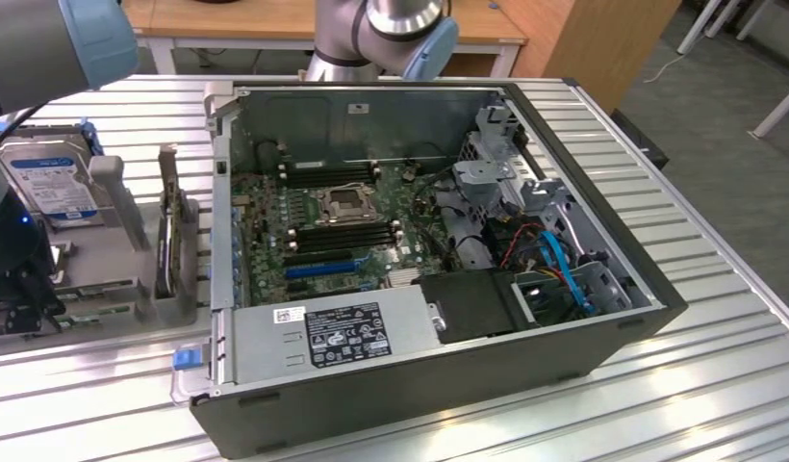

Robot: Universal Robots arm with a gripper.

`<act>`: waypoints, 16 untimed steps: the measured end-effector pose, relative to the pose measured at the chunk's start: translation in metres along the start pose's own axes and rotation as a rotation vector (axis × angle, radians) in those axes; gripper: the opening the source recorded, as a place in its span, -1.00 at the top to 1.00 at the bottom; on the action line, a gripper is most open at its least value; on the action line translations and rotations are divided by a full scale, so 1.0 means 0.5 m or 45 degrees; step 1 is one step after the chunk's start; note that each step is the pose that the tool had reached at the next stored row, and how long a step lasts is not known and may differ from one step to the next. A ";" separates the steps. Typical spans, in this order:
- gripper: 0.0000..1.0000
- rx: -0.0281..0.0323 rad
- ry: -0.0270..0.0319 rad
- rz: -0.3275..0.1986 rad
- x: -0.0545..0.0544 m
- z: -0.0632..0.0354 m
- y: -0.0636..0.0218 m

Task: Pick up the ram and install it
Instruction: 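Pick up the ram and move it above insertion slot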

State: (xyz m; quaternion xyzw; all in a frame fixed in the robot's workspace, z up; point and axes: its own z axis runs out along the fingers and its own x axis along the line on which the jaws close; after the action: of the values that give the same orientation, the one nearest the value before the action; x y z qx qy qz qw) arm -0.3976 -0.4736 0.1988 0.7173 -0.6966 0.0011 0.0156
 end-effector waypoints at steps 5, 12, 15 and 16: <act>0.41 0.0003 0.0001 0.000 -0.011 0.000 0.000; 0.41 0.0001 0.0003 0.000 -0.008 0.000 0.002; 0.41 0.0002 0.0003 0.000 -0.008 0.000 0.002; 0.41 0.0002 0.0002 0.000 -0.008 0.000 0.002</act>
State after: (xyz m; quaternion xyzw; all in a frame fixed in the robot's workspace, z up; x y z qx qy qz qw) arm -0.3986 -0.4694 0.1987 0.7173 -0.6966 0.0012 0.0157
